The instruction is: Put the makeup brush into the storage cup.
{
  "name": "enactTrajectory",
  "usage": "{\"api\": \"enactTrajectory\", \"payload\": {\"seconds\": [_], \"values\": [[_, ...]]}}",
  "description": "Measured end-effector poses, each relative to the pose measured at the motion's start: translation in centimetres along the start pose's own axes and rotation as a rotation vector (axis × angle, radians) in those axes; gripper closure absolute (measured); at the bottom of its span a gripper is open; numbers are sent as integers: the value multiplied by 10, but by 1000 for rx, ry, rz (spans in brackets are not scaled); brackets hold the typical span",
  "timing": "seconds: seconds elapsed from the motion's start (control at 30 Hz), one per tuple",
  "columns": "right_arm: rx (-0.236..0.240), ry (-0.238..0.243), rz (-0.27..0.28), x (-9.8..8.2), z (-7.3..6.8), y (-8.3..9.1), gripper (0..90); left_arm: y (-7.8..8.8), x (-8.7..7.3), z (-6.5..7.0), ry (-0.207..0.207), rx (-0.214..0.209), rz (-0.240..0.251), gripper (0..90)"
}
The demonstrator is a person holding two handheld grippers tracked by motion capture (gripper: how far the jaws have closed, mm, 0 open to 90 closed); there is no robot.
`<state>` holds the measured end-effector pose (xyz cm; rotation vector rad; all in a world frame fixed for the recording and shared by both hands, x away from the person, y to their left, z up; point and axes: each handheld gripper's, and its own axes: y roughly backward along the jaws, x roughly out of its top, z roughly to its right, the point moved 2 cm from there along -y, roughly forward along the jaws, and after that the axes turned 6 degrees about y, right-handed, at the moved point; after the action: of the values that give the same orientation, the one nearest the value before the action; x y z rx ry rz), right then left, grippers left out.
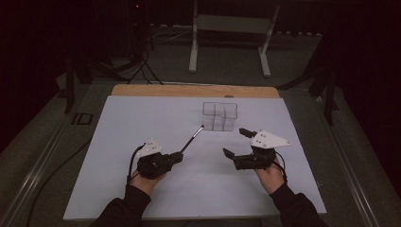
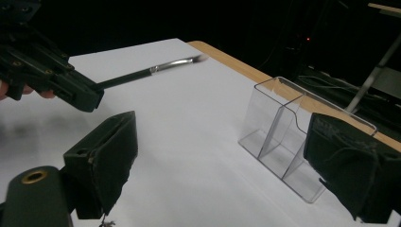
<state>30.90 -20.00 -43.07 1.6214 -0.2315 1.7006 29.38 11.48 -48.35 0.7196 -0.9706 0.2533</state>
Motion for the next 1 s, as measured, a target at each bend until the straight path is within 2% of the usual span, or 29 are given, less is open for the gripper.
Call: {"api": "enactTrajectory", "payload": {"seconds": [0.03,0.1,0.13,0.2,0.27,0.33,0.43,0.53,0.6,0.67,0.77,0.9,0.93,1.0], "values": [[-5,1,1,0,-1,0,132,0,-1,-1,6,0,8,850],[16,-24,-3,-2,-1,-1,144,0,-3,-3,21,-4,20,851],[8,-29,-7,-2,-2,-1,147,0,-4,-4,15,2,24,850],[-3,-27,-15,-3,-3,-1,147,0,-6,-5,28,-11,52,850],[-11,-42,-4,-5,-3,-1,148,0,-6,-5,19,-6,71,850],[-32,-37,15,-5,-3,0,148,1,-7,-7,31,1,91,850],[-15,-40,25,-5,-2,2,147,1,-9,-11,53,20,87,851],[25,-100,-11,-5,1,1,148,-1,-10,-14,68,33,76,850],[34,-117,-1,-5,1,3,147,-2,-11,-14,59,56,64,850],[14,-114,-1,-2,-1,5,139,-2,-12,-15,49,73,63,850],[-9,-108,26,8,-3,11,123,-2,-12,-16,51,77,66,850],[-23,-104,17,20,-7,17,117,-1,-11,-17,52,74,72,850],[-15,-99,25,28,-9,21,112,-2,-11,-16,52,69,73,850],[-32,-92,30,37,-12,25,104,-2,-11,-16,45,75,76,851]]}}
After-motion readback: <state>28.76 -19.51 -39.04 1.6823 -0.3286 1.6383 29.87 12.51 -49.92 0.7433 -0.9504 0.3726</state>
